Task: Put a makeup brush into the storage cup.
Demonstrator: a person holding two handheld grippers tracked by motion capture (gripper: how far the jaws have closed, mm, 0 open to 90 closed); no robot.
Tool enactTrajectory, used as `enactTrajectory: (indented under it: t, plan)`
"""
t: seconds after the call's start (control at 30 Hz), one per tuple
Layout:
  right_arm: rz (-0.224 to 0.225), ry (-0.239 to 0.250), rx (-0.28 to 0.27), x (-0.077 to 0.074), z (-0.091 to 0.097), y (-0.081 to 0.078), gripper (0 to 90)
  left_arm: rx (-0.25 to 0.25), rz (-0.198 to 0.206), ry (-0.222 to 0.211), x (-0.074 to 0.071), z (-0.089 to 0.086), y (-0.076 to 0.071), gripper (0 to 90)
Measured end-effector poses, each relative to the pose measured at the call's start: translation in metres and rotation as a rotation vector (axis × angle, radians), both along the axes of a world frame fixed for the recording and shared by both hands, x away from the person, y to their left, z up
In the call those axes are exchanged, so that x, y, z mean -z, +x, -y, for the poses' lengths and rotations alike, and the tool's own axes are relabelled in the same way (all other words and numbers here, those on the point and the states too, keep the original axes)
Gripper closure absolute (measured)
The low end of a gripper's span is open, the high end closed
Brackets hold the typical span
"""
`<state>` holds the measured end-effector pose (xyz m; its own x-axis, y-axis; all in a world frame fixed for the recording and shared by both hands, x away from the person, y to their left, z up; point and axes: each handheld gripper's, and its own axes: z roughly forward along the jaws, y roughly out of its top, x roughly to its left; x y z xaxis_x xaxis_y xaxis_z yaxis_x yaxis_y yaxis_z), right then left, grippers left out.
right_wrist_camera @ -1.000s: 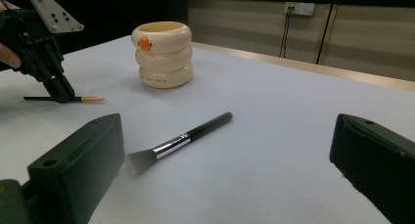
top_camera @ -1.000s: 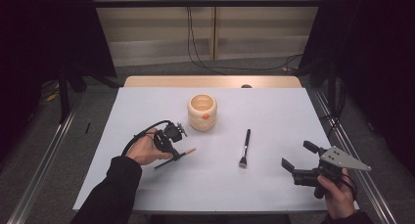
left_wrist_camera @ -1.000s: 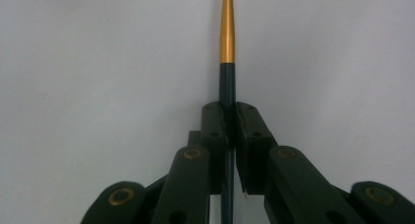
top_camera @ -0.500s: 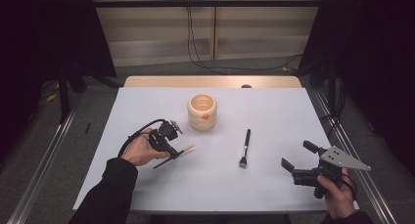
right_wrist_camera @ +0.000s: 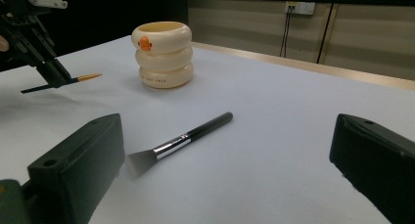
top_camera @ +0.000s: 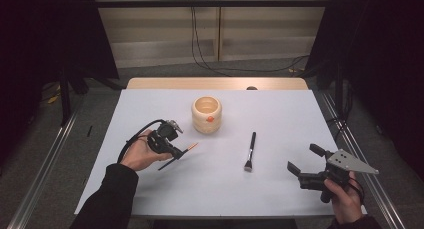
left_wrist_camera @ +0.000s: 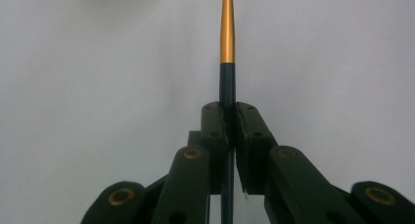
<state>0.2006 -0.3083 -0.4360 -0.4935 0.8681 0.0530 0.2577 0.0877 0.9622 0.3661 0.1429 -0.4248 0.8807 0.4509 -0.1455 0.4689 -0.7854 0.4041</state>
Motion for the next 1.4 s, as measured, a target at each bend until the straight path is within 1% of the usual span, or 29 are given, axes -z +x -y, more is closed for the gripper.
enactTrajectory:
  t: [0.03, 0.1, 0.13, 0.17, 0.2, 0.23, 0.27, 0.4, 0.43, 0.5, 0.53, 0.57, 0.6, 0.67, 0.7, 0.77, 0.83, 0.87, 0.9, 0.93, 0.97, 1.03, 1.1, 1.13, 1.2, 1.23, 1.27, 1.33, 1.4]
  plan:
    - [0.003, -0.003, 0.001, 0.0, 0.0, 0.0, 0.0, -0.012, 0.007, -0.02, -0.001, -0.001, -0.001, 83.5]
    - [0.002, -0.001, 0.0, 0.0, 0.0, 0.0, 0.0, -0.011, 0.01, -0.028, -0.002, -0.002, -0.001, 83.6]
    - [0.001, 0.0, 0.001, 0.0, 0.0, 0.0, 0.0, -0.006, -0.002, -0.032, -0.002, -0.003, -0.002, 83.6]
    - [0.0, 0.0, 0.001, 0.0, 0.0, 0.0, 0.0, -0.018, 0.007, -0.053, -0.002, -0.004, -0.004, 83.6]
    - [0.002, -0.002, 0.001, 0.0, 0.0, 0.0, 0.0, -0.008, 0.013, -0.048, -0.003, -0.005, -0.004, 83.5]
    - [0.002, -0.003, 0.0, 0.0, 0.0, 0.0, 0.0, -0.032, 0.018, -0.073, -0.003, -0.005, -0.005, 83.5]
    - [0.002, -0.003, 0.0, 0.0, 0.0, 0.0, 0.0, -0.032, 0.018, -0.073, -0.003, -0.005, -0.005, 83.5]
    - [0.003, -0.002, 0.001, 0.0, 0.0, 0.0, 0.0, -0.048, 0.034, -0.124, -0.006, -0.008, -0.007, 83.6]
    - [0.002, -0.002, 0.0, 0.0, 0.0, 0.0, 0.0, -0.082, 0.048, -0.161, -0.007, -0.009, -0.009, 83.5]
    - [0.002, -0.002, 0.0, 0.0, 0.0, 0.0, 0.0, -0.083, 0.045, -0.171, -0.008, -0.009, -0.009, 83.5]
    - [0.0, 0.0, 0.001, 0.0, 0.0, 0.0, 0.0, -0.051, 0.061, -0.154, -0.01, -0.012, -0.008, 83.5]
    - [0.0, 0.0, 0.001, 0.0, 0.0, 0.0, 0.0, -0.04, 0.058, -0.161, -0.011, -0.013, -0.008, 83.5]
    - [0.002, -0.001, 0.0, 0.0, 0.0, 0.0, 0.0, -0.075, 0.067, -0.211, -0.012, -0.012, -0.011, 83.5]
    - [0.001, 0.004, 0.003, 0.0, -0.001, 0.0, 0.0, -0.078, 0.069, -0.22, -0.013, -0.013, -0.012, 83.5]
    - [0.002, 0.0, 0.001, 0.0, -0.001, 0.0, 0.0, -0.073, 0.08, -0.222, -0.015, -0.014, -0.013, 83.5]
    - [-0.001, 0.001, -0.001, 0.0, -0.001, 0.0, 0.0, -0.09, 0.1, -0.264, -0.018, -0.017, -0.014, 83.6]
    - [0.003, -0.001, 0.001, 0.0, 0.0, 0.0, 0.0, -0.091, 0.105, -0.269, -0.019, -0.018, -0.014, 83.5]
    - [0.003, -0.001, 0.001, 0.0, 0.0, 0.0, 0.0, -0.09, 0.104, -0.283, -0.02, -0.019, -0.015, 83.5]
    - [0.003, -0.001, -0.001, 0.0, 0.0, 0.0, 0.0, -0.098, 0.109, -0.29, -0.02, -0.02, -0.015, 83.5]
    - [0.004, -0.002, -0.001, 0.0, 0.0, 0.0, 0.0, -0.112, 0.121, -0.314, -0.02, -0.022, -0.016, 83.5]
    - [0.005, -0.003, 0.0, 0.0, 0.0, 0.0, 0.0, -0.112, 0.121, -0.314, -0.02, -0.022, -0.016, 83.5]
    - [0.002, -0.001, 0.001, 0.0, 0.0, 0.0, 0.0, -0.132, 0.129, -0.346, -0.019, -0.024, -0.016, 83.5]
    - [0.005, -0.003, -0.001, 0.0, 0.0, 0.0, 0.0, -0.137, 0.127, -0.35, -0.02, -0.025, -0.017, 83.5]
    - [0.005, -0.004, 0.0, 0.0, 0.0, 0.0, 0.0, -0.14, 0.128, -0.366, -0.02, -0.027, -0.018, 83.5]
    - [0.005, -0.004, 0.0, 0.0, 0.0, 0.0, 0.0, -0.133, 0.124, -0.366, -0.02, -0.027, -0.018, 83.5]
    - [0.005, -0.004, 0.0, 0.0, 0.0, 0.0, 0.0, -0.139, 0.137, -0.365, -0.021, -0.028, -0.019, 83.5]
    - [0.005, -0.004, 0.0, 0.0, 0.0, 0.0, 0.0, -0.134, 0.132, -0.386, -0.02, -0.029, -0.019, 83.5]
    - [0.005, -0.003, 0.002, 0.0, 0.0, 0.0, 0.0, -0.146, 0.152, -0.383, -0.022, -0.029, -0.02, 83.5]
    - [0.002, -0.001, 0.002, 0.0, 0.0, 0.0, 0.0, -0.153, 0.17, -0.409, -0.022, -0.029, -0.022, 83.5]
